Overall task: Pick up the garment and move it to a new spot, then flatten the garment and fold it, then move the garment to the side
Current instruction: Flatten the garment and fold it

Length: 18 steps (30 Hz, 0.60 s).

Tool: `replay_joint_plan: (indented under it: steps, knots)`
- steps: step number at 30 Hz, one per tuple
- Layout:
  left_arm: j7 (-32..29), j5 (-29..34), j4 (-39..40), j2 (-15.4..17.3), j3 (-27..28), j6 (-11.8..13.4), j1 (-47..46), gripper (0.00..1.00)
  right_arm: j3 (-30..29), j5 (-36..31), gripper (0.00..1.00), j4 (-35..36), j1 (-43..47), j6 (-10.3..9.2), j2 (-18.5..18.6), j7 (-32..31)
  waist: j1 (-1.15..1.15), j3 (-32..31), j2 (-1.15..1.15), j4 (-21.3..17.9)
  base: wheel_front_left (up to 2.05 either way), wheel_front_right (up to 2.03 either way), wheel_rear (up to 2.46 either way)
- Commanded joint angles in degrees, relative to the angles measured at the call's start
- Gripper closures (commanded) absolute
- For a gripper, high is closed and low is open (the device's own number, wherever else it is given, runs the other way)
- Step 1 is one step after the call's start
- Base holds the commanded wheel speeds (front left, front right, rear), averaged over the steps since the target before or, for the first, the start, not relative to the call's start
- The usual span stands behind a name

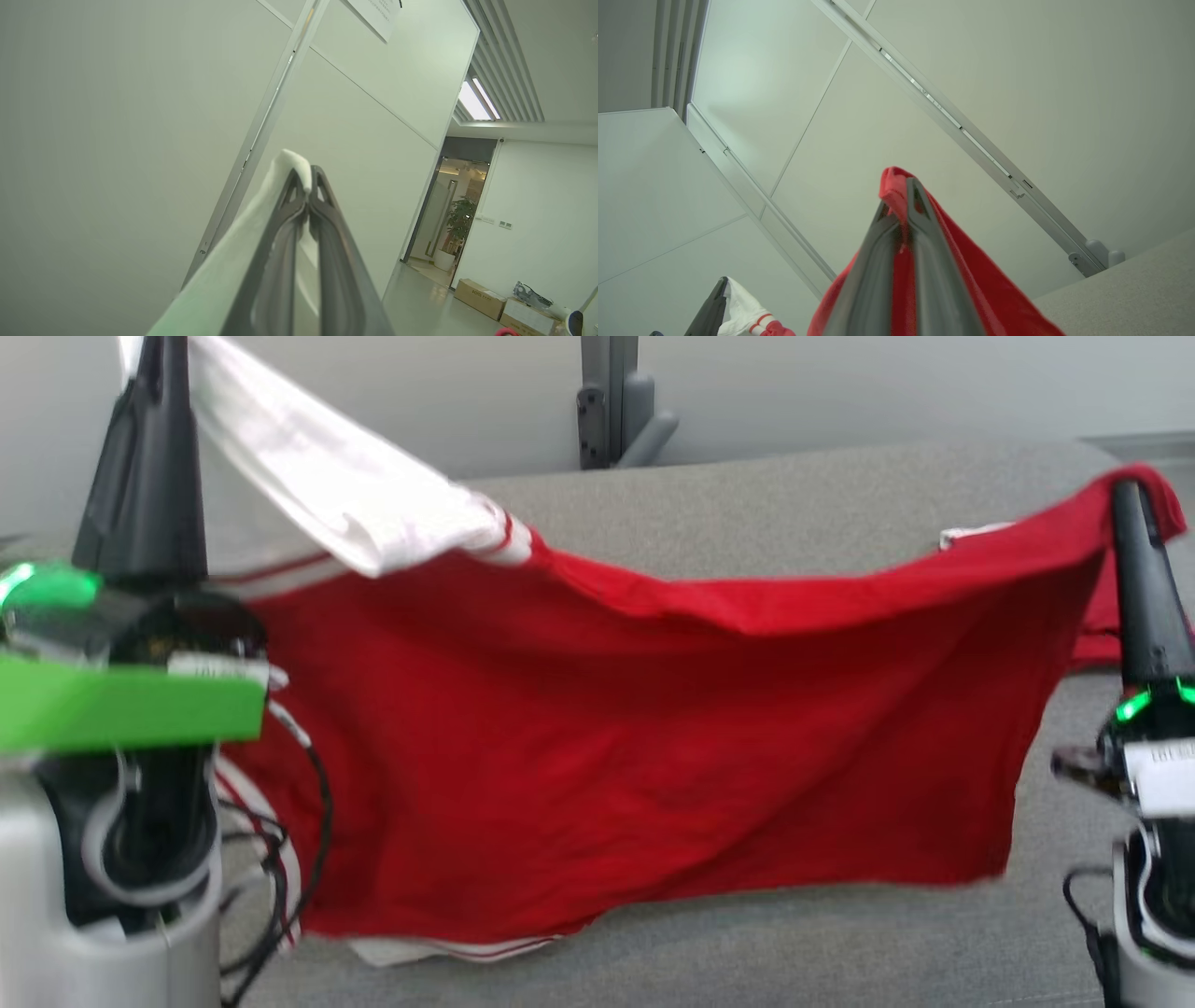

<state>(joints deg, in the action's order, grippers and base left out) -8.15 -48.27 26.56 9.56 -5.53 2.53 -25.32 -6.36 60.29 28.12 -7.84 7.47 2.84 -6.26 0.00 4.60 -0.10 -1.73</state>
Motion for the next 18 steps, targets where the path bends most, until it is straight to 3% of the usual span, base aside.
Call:
replay_joint_plan:
  steps: [1, 5, 9, 13, 14, 18]
  knots:
    - [-0.47, 0.23, -1.20, 0.61, 0.12, -0.06, -2.05, 1.00, -0.02, -0.19, 1.00, -1.06, -2.28, 0.03, 0.12, -0.29, 0.00, 4.62, 0.10, -0.07, 0.00, 0.00, 0.00]
    - [-2.71, 0.86, -10.04, 2.38, 0.89, 0.16, -13.38, 1.00, 0.27, -2.53, 1.00, -9.89, -15.91, 0.03, 0.11, -2.72, 0.00, 11.18, 0.10, -0.24, 0.00, 0.00, 0.00]
    - [-3.83, 4.02, -22.34, 4.86, 1.09, 0.74, -28.80, 1.00, 0.59, -6.75, 1.00, -23.56, -36.01, 0.03, 0.15, -2.36, 0.00, 16.64, 0.10, -0.53, 0.00, 0.00, 0.00]
    - [-3.33, 8.44, -35.59, 7.29, 0.28, 0.83, -44.27, 1.00, 2.47, -9.66, 1.00, -39.47, -56.18, 0.03, 0.04, 3.10, 0.00, 19.95, 0.10, -1.36, 0.00, 0.00, 0.00]
    - [-1.65, 10.49, -41.75, 8.08, -0.17, 0.85, -50.57, 1.00, 4.13, -10.97, 1.00, -47.30, -64.13, 0.03, 0.09, 7.30, 0.00, 20.71, 0.10, -1.71, 0.00, 0.00, 0.00]
    - [4.30, 14.63, -50.35, 8.93, -1.47, -0.73, -60.39, 1.00, 8.52, -13.21, 1.00, -59.25, -75.31, 0.03, 0.17, 15.25, 0.00, 21.84, 0.10, -2.31, 0.00, 0.00, 0.00]
